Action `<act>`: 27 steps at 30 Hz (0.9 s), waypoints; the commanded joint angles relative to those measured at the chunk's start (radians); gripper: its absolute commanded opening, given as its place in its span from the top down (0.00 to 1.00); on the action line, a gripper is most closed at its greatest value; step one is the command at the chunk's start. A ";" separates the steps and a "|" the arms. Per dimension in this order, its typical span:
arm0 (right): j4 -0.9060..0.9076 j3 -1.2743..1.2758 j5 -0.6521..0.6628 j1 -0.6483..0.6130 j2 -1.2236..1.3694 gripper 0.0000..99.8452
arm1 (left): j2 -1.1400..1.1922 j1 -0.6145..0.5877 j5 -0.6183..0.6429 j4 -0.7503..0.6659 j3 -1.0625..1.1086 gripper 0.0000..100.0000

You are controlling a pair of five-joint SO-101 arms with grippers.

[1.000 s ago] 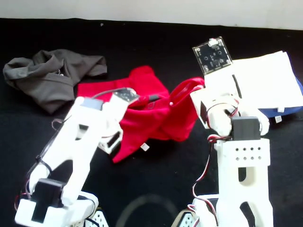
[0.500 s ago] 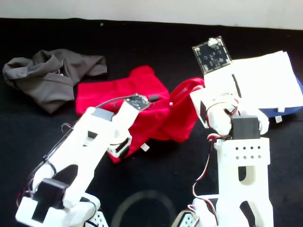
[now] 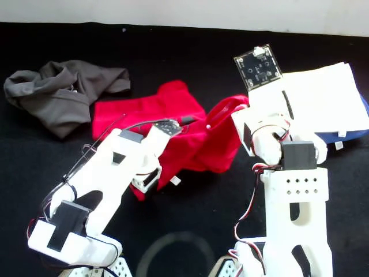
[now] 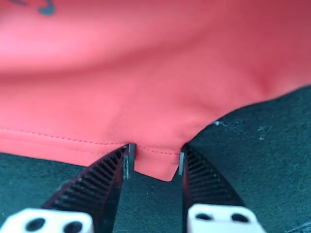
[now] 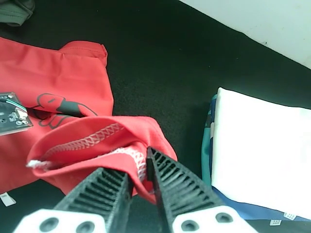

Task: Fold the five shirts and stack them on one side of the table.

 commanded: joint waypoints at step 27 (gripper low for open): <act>-0.225 -0.257 -0.008 0.193 0.002 0.99 | -0.061 -0.429 -0.080 0.760 -1.282 0.99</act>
